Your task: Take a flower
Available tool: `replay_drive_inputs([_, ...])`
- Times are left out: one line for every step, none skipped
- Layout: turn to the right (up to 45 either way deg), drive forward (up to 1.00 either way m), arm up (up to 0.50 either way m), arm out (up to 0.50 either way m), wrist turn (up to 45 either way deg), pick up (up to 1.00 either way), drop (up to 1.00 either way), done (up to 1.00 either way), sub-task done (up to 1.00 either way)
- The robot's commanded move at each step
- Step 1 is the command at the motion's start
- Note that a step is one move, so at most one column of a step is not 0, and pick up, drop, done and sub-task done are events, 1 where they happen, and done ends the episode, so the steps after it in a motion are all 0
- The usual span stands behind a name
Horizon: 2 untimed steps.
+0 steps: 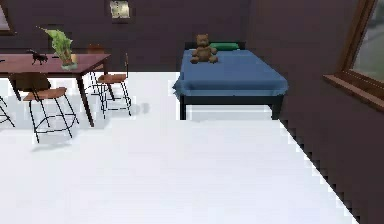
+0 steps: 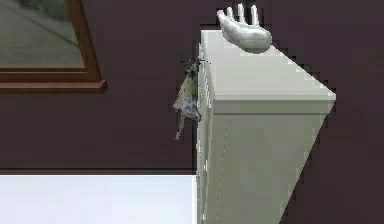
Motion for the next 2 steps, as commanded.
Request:
replay_drive_inputs([0.0, 0.0, 0.5, 0.0, 0.0, 0.0, 0.0, 0.0, 0.0])
replay_drive_inputs([0.0, 0.0, 0.38, 0.0, 0.0, 0.0, 0.0, 0.0, 0.0])
